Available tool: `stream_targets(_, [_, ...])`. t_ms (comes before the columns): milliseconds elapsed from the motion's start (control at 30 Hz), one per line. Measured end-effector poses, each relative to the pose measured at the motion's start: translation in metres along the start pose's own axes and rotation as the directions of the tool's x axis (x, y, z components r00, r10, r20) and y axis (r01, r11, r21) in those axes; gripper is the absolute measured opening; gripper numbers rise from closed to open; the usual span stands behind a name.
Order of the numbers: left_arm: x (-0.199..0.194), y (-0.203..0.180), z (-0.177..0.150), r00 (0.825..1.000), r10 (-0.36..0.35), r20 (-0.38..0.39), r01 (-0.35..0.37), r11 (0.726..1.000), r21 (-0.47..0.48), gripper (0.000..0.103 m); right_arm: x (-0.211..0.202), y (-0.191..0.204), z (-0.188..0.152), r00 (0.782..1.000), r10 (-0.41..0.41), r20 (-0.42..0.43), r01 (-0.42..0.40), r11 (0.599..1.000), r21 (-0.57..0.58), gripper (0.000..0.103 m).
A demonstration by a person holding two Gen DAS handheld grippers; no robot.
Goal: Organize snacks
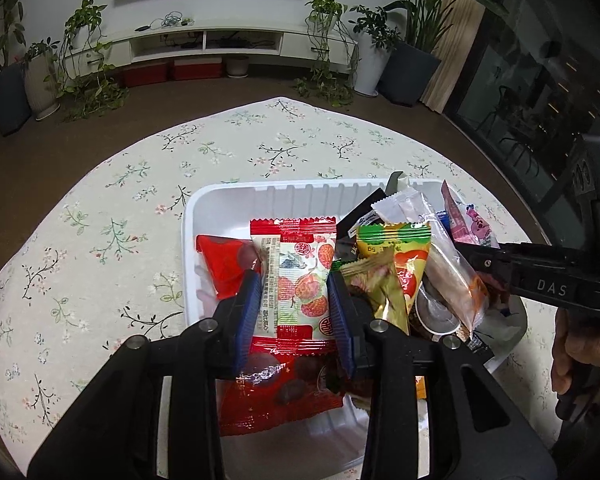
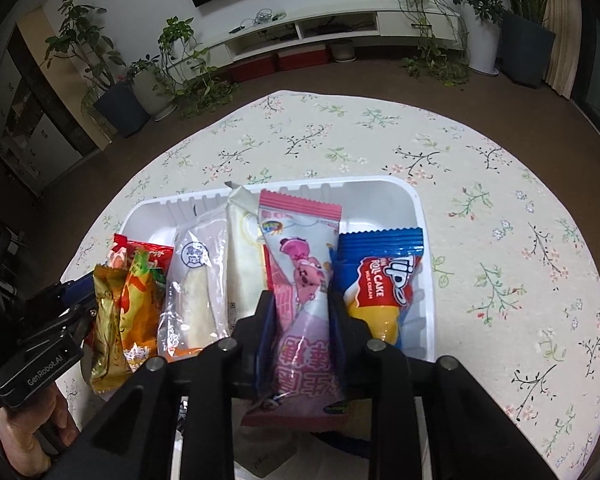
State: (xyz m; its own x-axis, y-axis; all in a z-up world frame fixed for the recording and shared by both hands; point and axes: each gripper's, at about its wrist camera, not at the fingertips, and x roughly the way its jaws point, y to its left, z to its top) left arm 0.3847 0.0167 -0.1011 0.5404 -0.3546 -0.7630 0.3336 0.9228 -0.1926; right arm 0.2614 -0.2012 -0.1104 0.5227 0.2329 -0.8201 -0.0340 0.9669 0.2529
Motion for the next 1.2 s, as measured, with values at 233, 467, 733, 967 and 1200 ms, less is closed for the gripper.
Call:
stream_targets(233, [-0.004,0.002,0.0,1.0,-0.008,0.019,0.008,1.0,-0.02,0.053,-0.007,0.003,0.0,1.0,-0.006,0.022,0.006,1.0,0.0,0.047])
stream_targets(467, [-0.021,0.007,-0.002,0.998,0.004,0.061,-0.001,0.999,-0.051,0.066,-0.025,0.008,-0.001,0.997,-0.027,0.068,0.028,1.0,-0.006,0.056])
stream_targets(733, [-0.069,-0.004,-0.013,0.988,0.064,0.139,-0.055,0.996,-0.064,0.09,-0.063,0.011,-0.011,0.989,-0.016,0.144,0.014,1.0,0.021,0.072])
stream_targets(967, [-0.15,-0.038,-0.04,0.914,0.266,0.308,-0.264,0.963,-0.049,0.102,-0.141,0.028,-0.045,0.92,0.013,0.392,-0.01,1.0,-0.01,0.098])
stream_targets(1200, [-0.236,-0.094,-0.083,0.735,0.491,0.468,-0.488,0.862,-0.138,0.103,-0.25,0.059,-0.103,0.687,0.05,0.725,0.029,0.995,-0.097,0.103])
